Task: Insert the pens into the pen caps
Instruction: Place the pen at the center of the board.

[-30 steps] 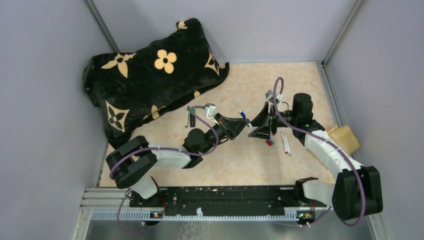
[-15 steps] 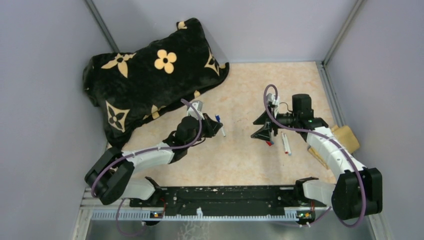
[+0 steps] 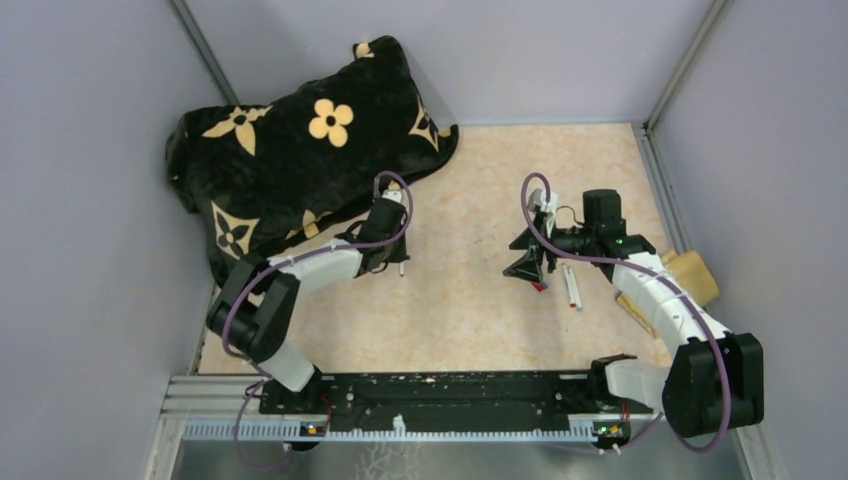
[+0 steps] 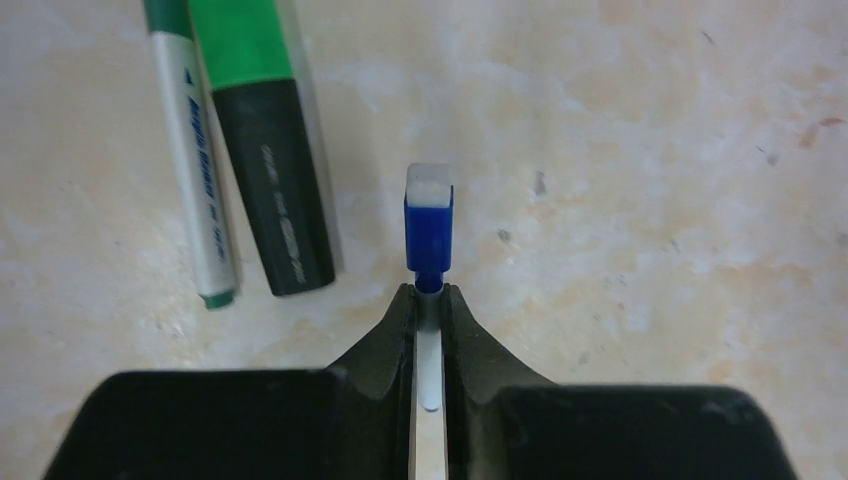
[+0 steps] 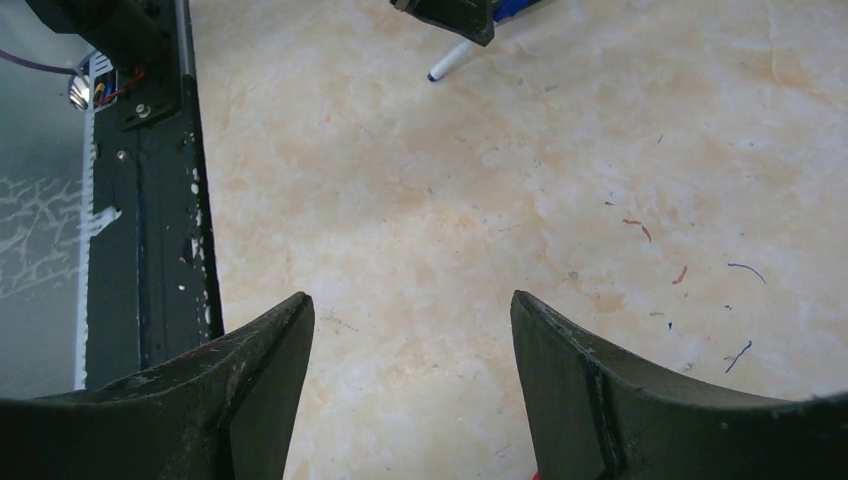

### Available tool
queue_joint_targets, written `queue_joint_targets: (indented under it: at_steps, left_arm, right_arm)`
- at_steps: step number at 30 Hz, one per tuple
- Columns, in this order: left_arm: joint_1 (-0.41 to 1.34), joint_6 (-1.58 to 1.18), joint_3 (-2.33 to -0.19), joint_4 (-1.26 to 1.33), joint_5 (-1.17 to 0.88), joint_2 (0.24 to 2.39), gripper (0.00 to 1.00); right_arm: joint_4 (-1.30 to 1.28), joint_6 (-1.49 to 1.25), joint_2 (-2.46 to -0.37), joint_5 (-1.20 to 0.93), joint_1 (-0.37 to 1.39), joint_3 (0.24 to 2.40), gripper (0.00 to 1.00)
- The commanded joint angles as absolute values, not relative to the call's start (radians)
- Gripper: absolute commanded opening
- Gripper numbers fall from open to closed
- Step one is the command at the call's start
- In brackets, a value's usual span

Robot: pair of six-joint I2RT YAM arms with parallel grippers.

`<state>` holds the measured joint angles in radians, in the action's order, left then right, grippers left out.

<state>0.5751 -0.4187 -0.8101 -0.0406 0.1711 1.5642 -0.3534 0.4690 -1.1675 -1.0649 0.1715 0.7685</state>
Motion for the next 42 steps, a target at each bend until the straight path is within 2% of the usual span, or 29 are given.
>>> queue_joint_targets:
  at_steps: [1, 4, 7, 14, 24, 33, 37, 42]
  left_arm:
    - [0.529, -0.322, -0.927, -0.196, 0.234, 1.683, 0.03]
    - [0.507, -0.312, -1.001, -0.253, 0.225, 1.744, 0.08]
    - [0.493, -0.306, -1.032, -0.253, 0.215, 1.784, 0.21]
    - [0.472, -0.305, -1.056, -0.264, 0.181, 1.774, 0.35]
    - [0.472, -0.325, -0.914, -0.179, -0.011, 1.519, 0.36]
    - [0.47, -0.421, -0.653, 0.126, -0.36, 1.228, 0.41]
    - [0.469, -0.496, -0.561, 0.266, -0.443, 1.142, 0.43]
    - [0.469, -0.528, -0.514, 0.31, -0.484, 1.092, 0.44]
  right_arm:
    - [-0.344, 0.494, -1.174, -1.07, 0.161, 0.787, 0.71]
    - [-0.345, 0.494, -1.175, -1.069, 0.16, 0.786, 0.71]
    - [-0.345, 0.494, -1.176, -1.07, 0.158, 0.787, 0.71]
    - [-0.348, 0.494, -1.175, -1.073, 0.139, 0.788, 0.71]
    - [-0.425, 0.585, -1.153, -1.07, 0.034, 0.794, 0.71]
    - [-0.484, 0.787, -1.04, -1.015, -0.044, 0.682, 0.71]
    - [-0.485, 0.771, -1.032, -0.912, -0.085, 0.678, 0.7]
    - [-0.484, 0.742, -1.028, -0.764, -0.094, 0.665, 0.67]
